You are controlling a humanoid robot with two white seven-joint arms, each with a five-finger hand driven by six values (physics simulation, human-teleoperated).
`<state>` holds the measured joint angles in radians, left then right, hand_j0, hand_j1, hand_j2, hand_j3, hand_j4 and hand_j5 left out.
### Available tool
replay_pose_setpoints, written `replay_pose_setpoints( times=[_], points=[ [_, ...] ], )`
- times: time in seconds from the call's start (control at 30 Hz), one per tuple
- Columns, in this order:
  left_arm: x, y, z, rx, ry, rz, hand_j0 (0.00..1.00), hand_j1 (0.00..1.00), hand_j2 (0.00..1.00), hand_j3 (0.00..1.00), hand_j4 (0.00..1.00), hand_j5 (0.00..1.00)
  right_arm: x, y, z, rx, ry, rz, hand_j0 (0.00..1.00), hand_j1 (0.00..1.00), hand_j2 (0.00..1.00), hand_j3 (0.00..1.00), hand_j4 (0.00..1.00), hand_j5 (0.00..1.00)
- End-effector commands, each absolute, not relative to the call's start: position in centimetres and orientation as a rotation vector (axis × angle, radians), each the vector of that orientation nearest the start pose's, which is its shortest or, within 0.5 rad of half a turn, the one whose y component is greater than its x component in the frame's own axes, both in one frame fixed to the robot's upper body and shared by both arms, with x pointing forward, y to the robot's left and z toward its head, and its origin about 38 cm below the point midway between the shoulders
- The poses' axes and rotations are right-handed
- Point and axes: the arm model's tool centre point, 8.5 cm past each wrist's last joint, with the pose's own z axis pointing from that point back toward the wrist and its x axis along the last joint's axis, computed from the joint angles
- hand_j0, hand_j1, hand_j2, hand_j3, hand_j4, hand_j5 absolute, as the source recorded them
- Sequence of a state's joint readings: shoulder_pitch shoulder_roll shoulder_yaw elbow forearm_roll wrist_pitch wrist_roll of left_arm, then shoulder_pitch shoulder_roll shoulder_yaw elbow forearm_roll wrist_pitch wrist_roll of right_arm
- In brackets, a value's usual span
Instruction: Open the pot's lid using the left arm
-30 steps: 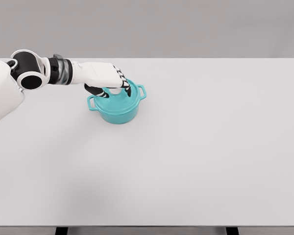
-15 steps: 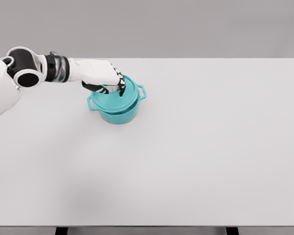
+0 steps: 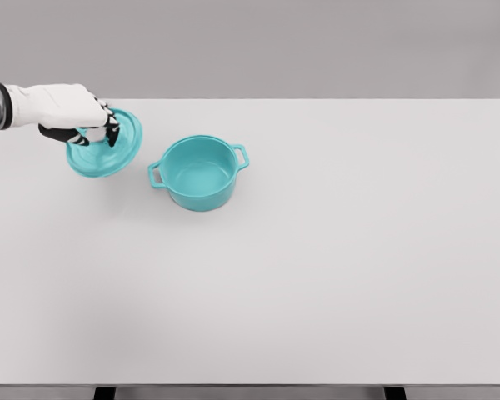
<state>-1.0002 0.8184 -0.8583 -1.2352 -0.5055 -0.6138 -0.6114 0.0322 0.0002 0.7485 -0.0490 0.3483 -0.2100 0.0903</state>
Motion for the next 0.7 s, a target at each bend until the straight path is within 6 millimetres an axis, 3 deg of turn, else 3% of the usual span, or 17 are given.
replay_pose_setpoints(
  times=[0.0, 0.07, 0.13, 0.17, 0.43, 0.53, 0.67],
  points=[
    [49.0, 33.2, 26.6, 0.622, -1.077, -2.26, 0.51, 0.51, 0.51, 0.51, 0.51, 0.51, -0.3, -23.6, -26.2, 0.146, -0.113, 1.104, 1.0, 1.0, 1.0, 1.0, 1.0, 1.0],
    [48.9, 33.2, 26.2, 0.612, -1.074, -2.259, 0.55, 0.55, 0.55, 0.55, 0.55, 0.55, -0.3, -23.6, -26.2, 0.146, -0.113, 1.104, 1.0, 1.0, 1.0, 1.0, 1.0, 1.0],
    [48.9, 33.4, 25.8, 0.6, -1.074, -2.249, 0.92, 0.92, 0.92, 0.92, 0.92, 0.92, -0.3, -23.6, -26.2, 0.146, -0.113, 1.104, 1.0, 1.0, 1.0, 1.0, 1.0, 1.0],
    [48.9, 33.4, 25.8, 0.6, -1.074, -2.248, 0.98, 0.98, 0.98, 0.98, 0.98, 0.98, -0.3, -23.6, -26.2, 0.146, -0.113, 1.104, 1.0, 1.0, 1.0, 1.0, 1.0, 1.0],
    [49.1, 34.2, 25.7, 0.546, -1.12, -2.172, 1.0, 1.0, 1.0, 1.0, 1.0, 1.0, -0.3, -23.6, -26.2, 0.146, -0.113, 1.104, 1.0, 1.0, 1.0, 1.0, 1.0, 1.0],
    [48.6, 37.7, 24.4, 0.438, -1.163, -1.992, 1.0, 1.0, 1.0, 1.0, 1.0, 1.0, -0.3, -23.6, -26.2, 0.146, -0.113, 1.104, 1.0, 1.0, 1.0, 1.0, 1.0, 1.0],
    [48.7, 38.9, 23.9, 0.439, -1.138, -1.959, 1.0, 1.0, 1.0, 1.0, 1.0, 1.0, -0.3, -23.6, -26.2, 0.146, -0.113, 1.104, 1.0, 1.0, 1.0, 1.0, 1.0, 1.0]
  ],
)
